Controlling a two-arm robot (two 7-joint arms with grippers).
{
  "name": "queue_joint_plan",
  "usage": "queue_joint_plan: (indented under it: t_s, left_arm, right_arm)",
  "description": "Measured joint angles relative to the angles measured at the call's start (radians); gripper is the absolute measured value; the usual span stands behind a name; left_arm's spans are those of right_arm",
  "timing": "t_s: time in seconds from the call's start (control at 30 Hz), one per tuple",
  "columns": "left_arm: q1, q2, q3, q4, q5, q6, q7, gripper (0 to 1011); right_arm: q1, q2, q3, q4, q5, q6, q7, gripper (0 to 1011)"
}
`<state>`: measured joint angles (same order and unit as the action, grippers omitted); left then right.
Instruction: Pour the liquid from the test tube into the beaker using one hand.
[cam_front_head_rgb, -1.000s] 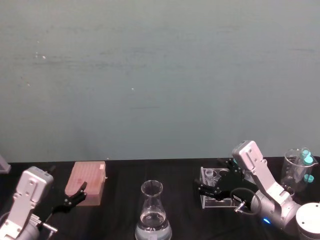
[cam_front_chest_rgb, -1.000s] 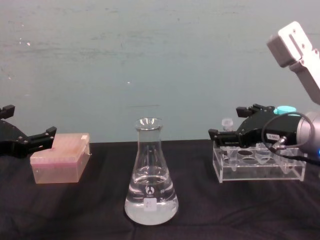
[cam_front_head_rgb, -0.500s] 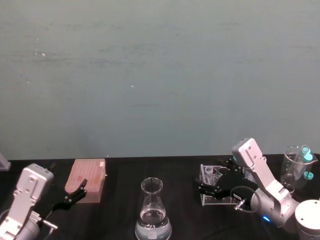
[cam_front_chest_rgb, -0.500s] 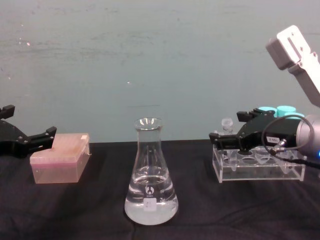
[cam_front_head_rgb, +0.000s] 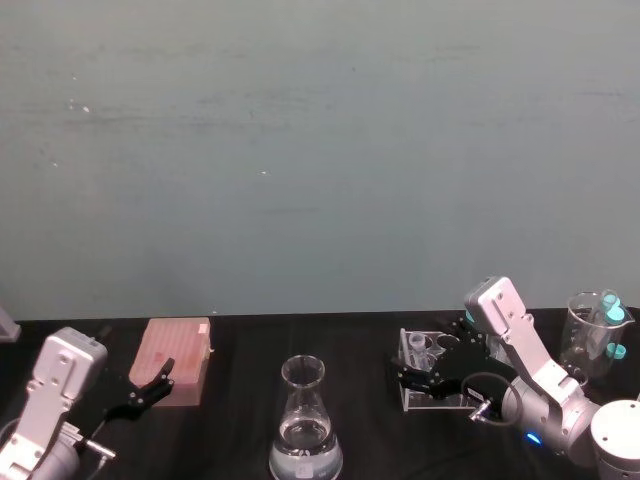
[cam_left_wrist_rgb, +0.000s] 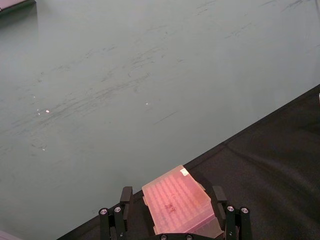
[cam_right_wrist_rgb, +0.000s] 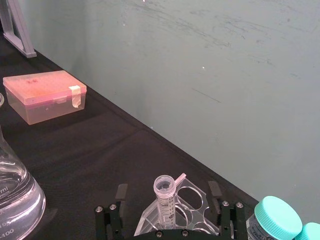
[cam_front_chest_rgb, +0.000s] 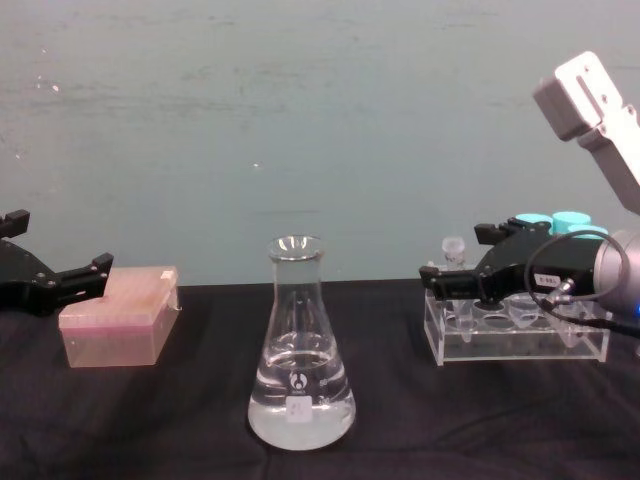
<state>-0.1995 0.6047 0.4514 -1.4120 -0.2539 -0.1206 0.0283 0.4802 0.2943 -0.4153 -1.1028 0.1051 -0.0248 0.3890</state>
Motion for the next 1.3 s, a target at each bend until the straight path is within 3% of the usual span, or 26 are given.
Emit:
queue_joint_plan:
  t_s: [0.3,0.87,1.0,1.3]
  left_arm:
    - [0.0,0.0,0.0,0.0,0.0,0.0,0.0,1000]
    - [0.0,0.0,0.0,0.0,0.0,0.0,0.0,1000]
    - [0.0,0.0,0.0,0.0,0.0,0.0,0.0,1000]
    - [0.0,0.0,0.0,0.0,0.0,0.0,0.0,1000]
  right_arm:
    - [0.0,0.001,-0.002,0.0,0.0,0.0,-0.001,813]
    - [0.001,0.001,-0.003,-0.001,0.001,0.0,-0.002,247]
    - [0.001,0.001,-0.003,-0.001,0.001,0.0,-0.002,194]
    - [0.001,0.001,-0.003,-0.001,0.001,0.0,-0.002,194]
